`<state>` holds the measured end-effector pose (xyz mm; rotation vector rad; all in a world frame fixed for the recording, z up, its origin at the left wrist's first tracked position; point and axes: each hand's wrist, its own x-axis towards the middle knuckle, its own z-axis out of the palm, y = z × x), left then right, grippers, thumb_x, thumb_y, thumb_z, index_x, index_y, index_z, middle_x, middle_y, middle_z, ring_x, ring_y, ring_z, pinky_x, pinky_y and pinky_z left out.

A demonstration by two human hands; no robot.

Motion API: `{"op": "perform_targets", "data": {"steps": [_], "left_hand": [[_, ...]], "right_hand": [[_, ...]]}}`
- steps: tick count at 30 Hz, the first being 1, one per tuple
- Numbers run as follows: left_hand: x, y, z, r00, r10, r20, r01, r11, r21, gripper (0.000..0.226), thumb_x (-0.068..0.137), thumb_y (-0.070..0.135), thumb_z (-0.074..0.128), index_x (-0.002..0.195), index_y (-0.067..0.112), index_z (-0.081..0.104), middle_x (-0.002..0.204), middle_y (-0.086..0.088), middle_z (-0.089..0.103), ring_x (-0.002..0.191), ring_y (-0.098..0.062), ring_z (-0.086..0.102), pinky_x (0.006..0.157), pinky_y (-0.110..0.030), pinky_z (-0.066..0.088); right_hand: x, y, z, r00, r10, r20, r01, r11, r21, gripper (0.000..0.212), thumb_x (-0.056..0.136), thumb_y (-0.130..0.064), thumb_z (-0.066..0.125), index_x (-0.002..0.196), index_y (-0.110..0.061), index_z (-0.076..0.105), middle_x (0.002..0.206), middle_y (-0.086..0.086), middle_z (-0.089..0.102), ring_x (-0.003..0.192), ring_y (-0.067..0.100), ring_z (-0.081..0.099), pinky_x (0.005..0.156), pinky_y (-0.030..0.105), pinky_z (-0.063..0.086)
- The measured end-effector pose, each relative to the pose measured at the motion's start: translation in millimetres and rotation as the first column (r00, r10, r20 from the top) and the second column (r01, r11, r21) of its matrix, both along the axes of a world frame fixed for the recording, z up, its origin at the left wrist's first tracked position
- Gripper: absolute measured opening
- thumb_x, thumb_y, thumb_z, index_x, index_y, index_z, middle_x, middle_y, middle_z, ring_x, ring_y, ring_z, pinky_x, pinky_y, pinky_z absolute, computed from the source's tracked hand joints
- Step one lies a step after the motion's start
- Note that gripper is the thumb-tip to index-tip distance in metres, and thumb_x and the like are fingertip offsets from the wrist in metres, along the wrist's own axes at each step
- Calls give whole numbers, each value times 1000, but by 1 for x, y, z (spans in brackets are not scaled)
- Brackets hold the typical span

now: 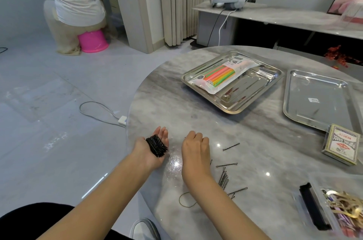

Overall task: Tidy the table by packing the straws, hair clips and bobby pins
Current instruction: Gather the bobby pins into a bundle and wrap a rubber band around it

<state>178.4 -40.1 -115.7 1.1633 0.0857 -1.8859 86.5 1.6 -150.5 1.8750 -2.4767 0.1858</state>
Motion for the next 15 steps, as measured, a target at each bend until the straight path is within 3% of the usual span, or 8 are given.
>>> {"op": "perform_targets", "data": {"steps": [2, 3, 5, 6, 8, 10, 13, 15], "left_hand": [[-3, 3, 0, 1000, -10, 7, 10, 1000, 8, 56, 101, 29, 9, 89, 9, 60, 81, -3, 65, 43, -17, 65, 45, -18, 50], [-5, 4, 0, 1000, -20, 9, 20, 1000, 13, 57, 101, 31, 8, 89, 9, 60, 83, -3, 65, 44, -17, 66, 47, -19, 50], [-9, 7, 1, 999, -47, 1, 47, 999, 21, 60, 101, 35, 7, 91, 8, 60, 84, -4, 65, 49, -19, 67, 52, -21, 51], [-10, 8, 1, 998, -61, -4, 61, 998, 27, 62, 101, 37, 7, 92, 7, 60, 85, -5, 65, 53, -20, 68, 57, -23, 51], [-14, 10, 3, 996, -94, 1, 94, 995, 33, 63, 101, 39, 7, 94, 6, 60, 87, -7, 65, 68, -22, 66, 67, -27, 49], [-20, 13, 5, 991, -135, 21, 135, 990, 30, 62, 101, 39, 8, 95, 4, 58, 88, -9, 64, 76, -22, 62, 69, -28, 47], [-33, 21, 3, 980, -194, 45, 192, 981, 37, 62, 101, 38, 8, 93, 2, 57, 88, -12, 63, 82, -23, 61, 70, -30, 46], [-39, 27, 4, 972, -235, 14, 234, 971, 43, 63, 101, 41, 8, 94, 1, 56, 82, -13, 64, 75, -24, 64, 64, -30, 50]], "right_hand": [[-6, 7, 10, 991, -59, 120, 56, 998, 28, 42, 38, 8, 81, 67, -10, 58, 60, 6, 55, 54, 21, 55, 48, 26, 34], [-11, 8, 18, 976, -114, 187, 116, 993, 4, 40, 51, 10, 79, 81, -6, 58, 72, 10, 60, 66, 26, 61, 54, 28, 41], [-24, 5, 25, 958, -102, 269, 100, 995, 22, 31, 77, 11, 61, 102, -4, 50, 97, 15, 59, 92, 32, 59, 69, 31, 42], [-33, 5, 28, 930, -96, 356, 89, 995, 38, 26, 80, 9, 57, 102, -4, 50, 99, 14, 58, 94, 31, 57, 70, 31, 40], [-49, 4, 37, 839, -141, 525, 157, 987, 13, 18, 75, -2, 67, 92, -5, 61, 92, 7, 64, 89, 24, 60, 69, 28, 44], [-60, 3, 52, 664, -195, 722, 274, 962, 7, 18, 65, -10, 77, 82, -9, 71, 80, 1, 69, 79, 16, 64, 67, 22, 47], [-63, 5, 75, 242, -149, 959, 365, 930, 53, 13, 59, -4, 74, 68, -13, 73, 68, 2, 71, 62, 14, 64, 67, 28, 58], [-57, 4, 85, 131, -93, 987, 349, 936, 42, 13, 59, -2, 72, 65, -14, 72, 66, 2, 72, 60, 14, 66, 66, 28, 59]]}}
